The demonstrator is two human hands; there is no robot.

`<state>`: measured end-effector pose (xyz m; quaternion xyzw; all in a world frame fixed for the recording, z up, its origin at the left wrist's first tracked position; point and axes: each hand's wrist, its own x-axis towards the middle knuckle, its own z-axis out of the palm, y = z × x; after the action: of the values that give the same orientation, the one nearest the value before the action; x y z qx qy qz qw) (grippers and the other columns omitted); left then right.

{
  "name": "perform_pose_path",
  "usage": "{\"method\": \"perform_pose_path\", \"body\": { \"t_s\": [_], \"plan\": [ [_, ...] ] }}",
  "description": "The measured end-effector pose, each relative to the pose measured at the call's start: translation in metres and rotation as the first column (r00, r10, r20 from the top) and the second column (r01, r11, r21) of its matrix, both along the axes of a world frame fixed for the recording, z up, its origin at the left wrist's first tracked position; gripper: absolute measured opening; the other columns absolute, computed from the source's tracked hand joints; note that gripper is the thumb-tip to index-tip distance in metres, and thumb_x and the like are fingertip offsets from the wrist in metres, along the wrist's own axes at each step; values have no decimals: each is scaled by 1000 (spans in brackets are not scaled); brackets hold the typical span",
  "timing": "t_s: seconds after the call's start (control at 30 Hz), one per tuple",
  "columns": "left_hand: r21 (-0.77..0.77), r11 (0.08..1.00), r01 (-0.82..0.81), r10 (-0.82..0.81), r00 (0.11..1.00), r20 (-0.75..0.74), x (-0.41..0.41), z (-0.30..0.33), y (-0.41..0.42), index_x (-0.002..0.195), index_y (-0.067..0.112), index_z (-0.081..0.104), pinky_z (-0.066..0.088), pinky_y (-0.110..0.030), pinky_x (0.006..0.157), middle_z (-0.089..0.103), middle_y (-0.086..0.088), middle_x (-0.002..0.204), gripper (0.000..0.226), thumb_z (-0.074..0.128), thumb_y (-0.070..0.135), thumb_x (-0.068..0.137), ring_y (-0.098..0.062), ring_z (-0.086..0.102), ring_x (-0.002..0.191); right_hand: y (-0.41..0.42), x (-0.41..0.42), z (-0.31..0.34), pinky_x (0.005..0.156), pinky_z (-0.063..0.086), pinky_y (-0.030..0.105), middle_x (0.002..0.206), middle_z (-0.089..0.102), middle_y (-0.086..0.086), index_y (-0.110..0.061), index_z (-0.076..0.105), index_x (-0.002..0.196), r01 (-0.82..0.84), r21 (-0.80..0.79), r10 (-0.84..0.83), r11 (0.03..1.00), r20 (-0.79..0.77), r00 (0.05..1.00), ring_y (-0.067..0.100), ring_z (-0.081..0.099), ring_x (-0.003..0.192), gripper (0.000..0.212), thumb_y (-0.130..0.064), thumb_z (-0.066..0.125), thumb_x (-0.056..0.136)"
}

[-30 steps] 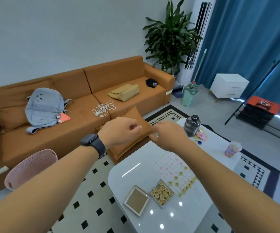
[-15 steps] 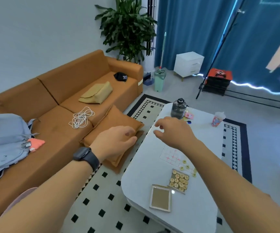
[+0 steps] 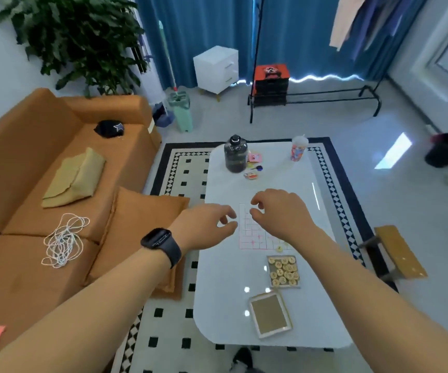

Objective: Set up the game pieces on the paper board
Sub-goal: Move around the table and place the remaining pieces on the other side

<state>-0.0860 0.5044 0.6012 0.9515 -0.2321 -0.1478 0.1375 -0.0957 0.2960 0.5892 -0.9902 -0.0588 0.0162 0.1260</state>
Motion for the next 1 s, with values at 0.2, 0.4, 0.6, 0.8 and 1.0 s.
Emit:
{"method": "perform_pose_path", "body": {
  "t_s": [0.2, 0.4, 0.6, 0.8, 1.0],
  "plan": [
    [17, 985, 172, -169, 981, -95, 66, -19, -22, 126, 37, 62, 55, -28, 80, 67, 18, 114, 37, 44, 56, 99, -4, 62, 93, -9, 6, -27, 91, 49, 38, 116, 70, -6, -30, 66, 125, 119, -17, -120, 993, -50, 992, 18, 64, 103, 33, -43, 51, 98],
    [86, 909, 408, -394, 907, -147, 145, -62, -62, 121, 37, 63, 52, -26, 76, 68, 17, 114, 35, 43, 55, 100, -6, 61, 94, -19, 43, -63, 86, 48, 36, 110, 72, -6, -28, 68, 121, 352, 12, -350, 936, -70, 934, 17, 64, 96, 31, -38, 49, 99],
    [43, 807, 589, -566, 793, -226, 230, -109, -85, 118, 36, 65, 47, -28, 72, 69, 15, 111, 33, 44, 53, 99, -9, 62, 93, 1, 99, -92, 76, 50, 35, 93, 69, -6, -26, 71, 103, 610, 16, -607, 792, -89, 790, 18, 62, 83, 23, -34, 50, 97],
    [48, 670, 740, -703, 655, -276, 296, -132, -79, 115, 34, 66, 55, -32, 76, 71, 13, 109, 32, 44, 51, 98, -10, 65, 91, 44, 145, -115, 71, 51, 35, 81, 66, -5, -24, 70, 91, 745, -21, -739, 667, -153, 656, 20, 61, 75, 22, -37, 53, 96],
    [54, 572, 819, -777, 561, -285, 331, -137, -61, 117, 33, 66, 49, -26, 71, 70, 13, 111, 33, 45, 52, 99, -9, 63, 91, 77, 149, -127, 73, 52, 37, 85, 65, -8, -28, 66, 89, 820, -37, -808, 571, -204, 553, 19, 62, 80, 20, -43, 54, 95]
  ]
}}
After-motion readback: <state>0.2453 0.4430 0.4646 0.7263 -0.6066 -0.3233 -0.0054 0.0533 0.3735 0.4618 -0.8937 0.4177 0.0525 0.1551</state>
